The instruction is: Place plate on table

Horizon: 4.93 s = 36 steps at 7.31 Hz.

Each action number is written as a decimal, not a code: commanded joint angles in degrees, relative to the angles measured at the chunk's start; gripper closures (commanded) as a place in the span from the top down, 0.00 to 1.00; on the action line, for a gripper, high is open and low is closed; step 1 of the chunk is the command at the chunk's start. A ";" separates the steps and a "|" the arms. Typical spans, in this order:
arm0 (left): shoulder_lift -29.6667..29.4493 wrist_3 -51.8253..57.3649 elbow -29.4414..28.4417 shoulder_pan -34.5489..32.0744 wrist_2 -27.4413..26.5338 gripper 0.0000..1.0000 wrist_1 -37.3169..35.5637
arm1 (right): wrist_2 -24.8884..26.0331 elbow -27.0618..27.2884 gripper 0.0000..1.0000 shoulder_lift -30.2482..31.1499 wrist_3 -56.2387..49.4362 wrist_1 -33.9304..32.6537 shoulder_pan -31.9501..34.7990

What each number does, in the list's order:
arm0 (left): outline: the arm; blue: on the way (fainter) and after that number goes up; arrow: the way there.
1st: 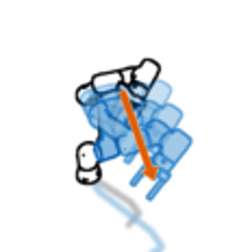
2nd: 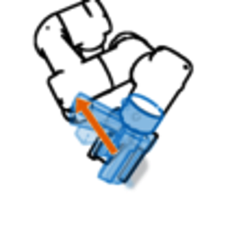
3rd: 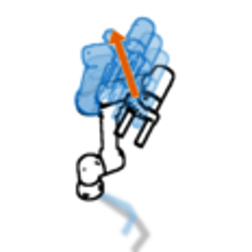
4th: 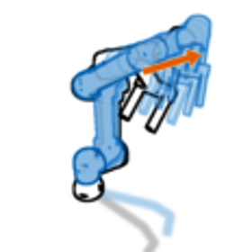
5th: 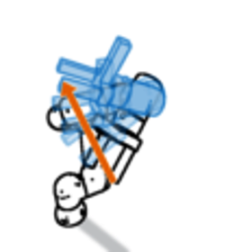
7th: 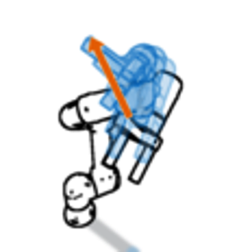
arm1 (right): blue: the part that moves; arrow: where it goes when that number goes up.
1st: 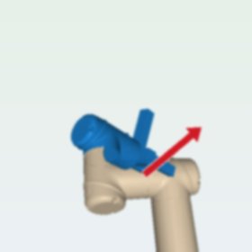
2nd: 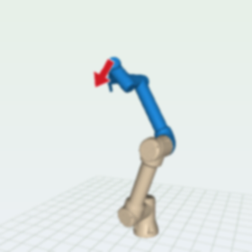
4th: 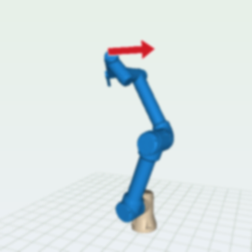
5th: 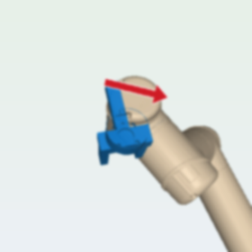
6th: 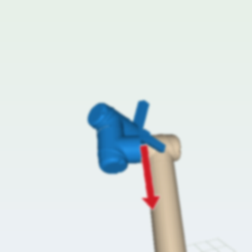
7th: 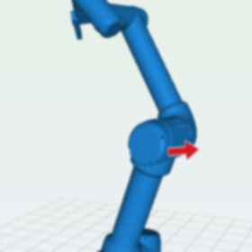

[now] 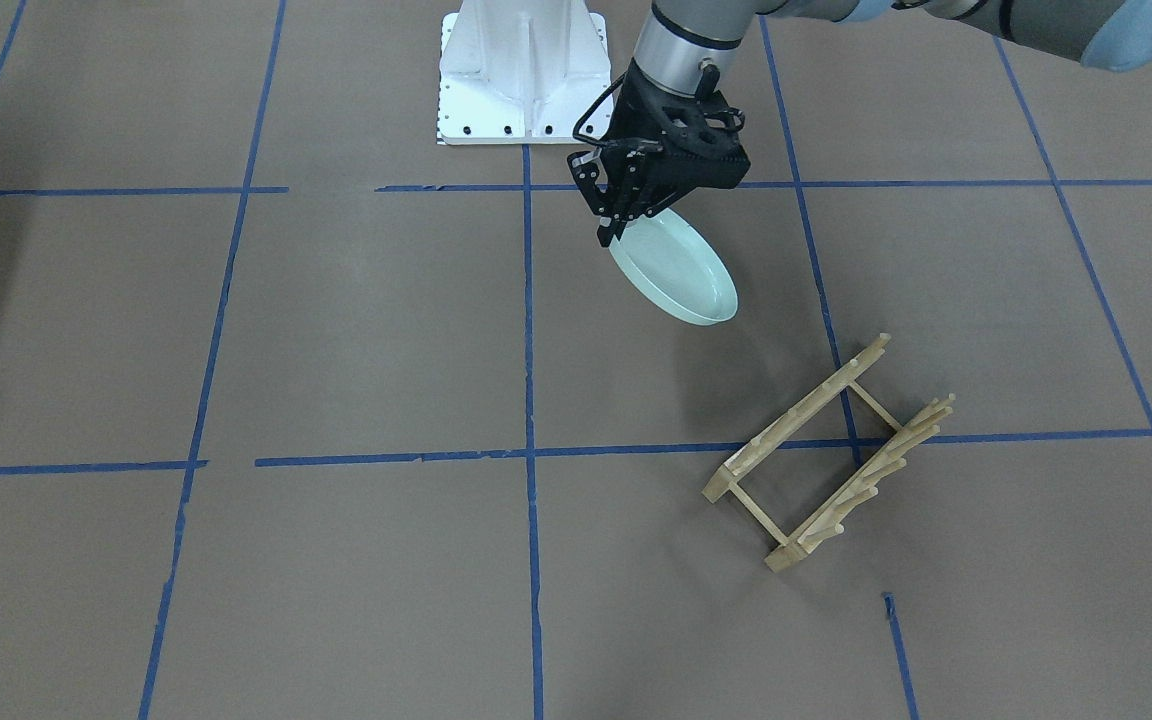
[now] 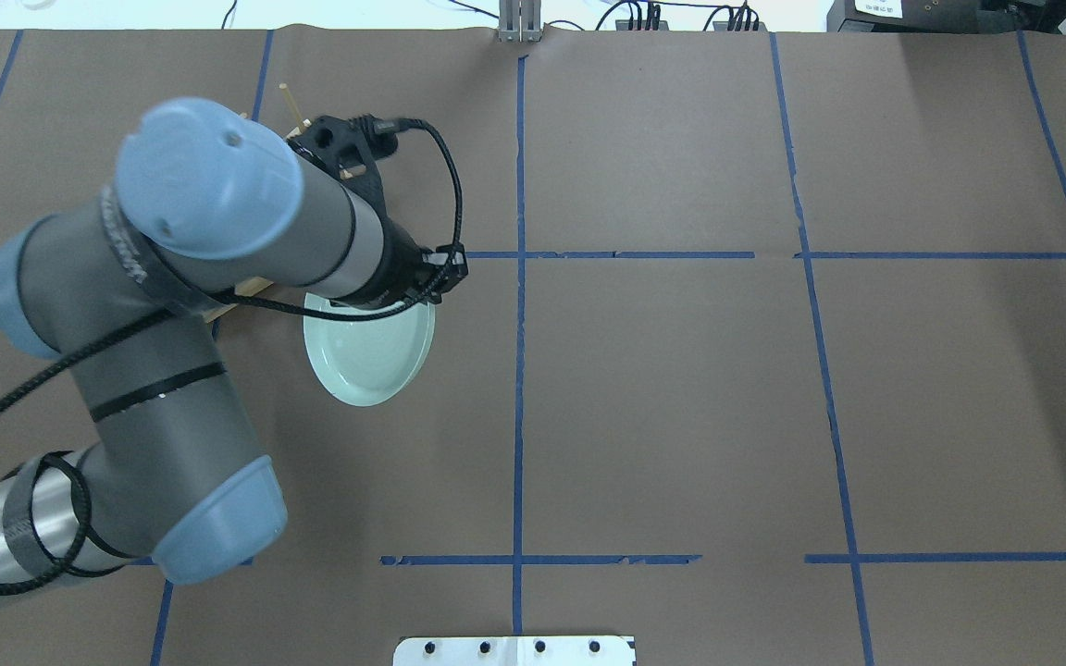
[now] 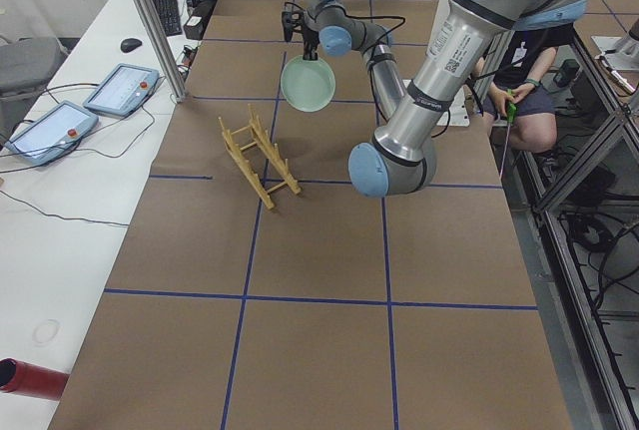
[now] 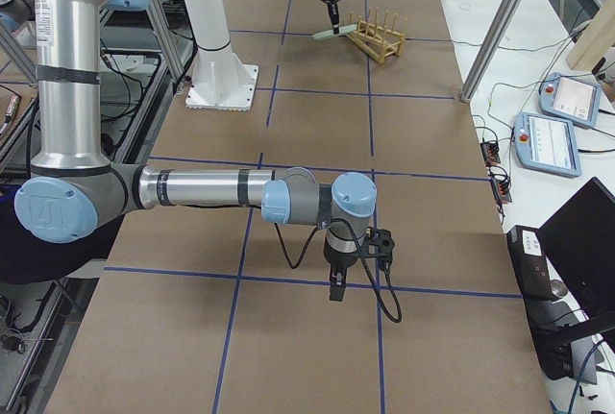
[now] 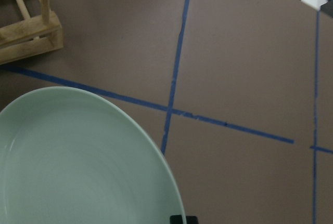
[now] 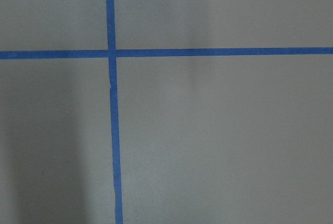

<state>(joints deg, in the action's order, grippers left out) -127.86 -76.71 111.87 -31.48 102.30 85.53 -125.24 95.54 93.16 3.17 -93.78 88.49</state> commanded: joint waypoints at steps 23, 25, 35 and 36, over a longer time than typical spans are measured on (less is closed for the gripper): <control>33.75 87.20 -13.41 -52.32 30.92 1.00 8.14 | 0.00 0.00 1.00 0.00 0.00 0.00 -0.08; 40.91 92.36 -17.72 -58.15 30.94 1.00 9.75 | 0.00 0.00 1.00 0.00 0.00 0.00 -0.08; 42.08 81.02 -19.94 -60.28 32.08 1.00 9.75 | 0.00 0.00 1.00 0.00 0.00 0.00 -0.08; 42.08 81.02 -19.85 -60.28 31.99 1.00 9.75 | 0.00 0.00 1.00 0.00 0.00 0.00 -0.08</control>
<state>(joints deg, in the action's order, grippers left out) -85.75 4.41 91.98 -91.78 134.40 95.28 -125.24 95.54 93.16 3.16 -93.79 88.43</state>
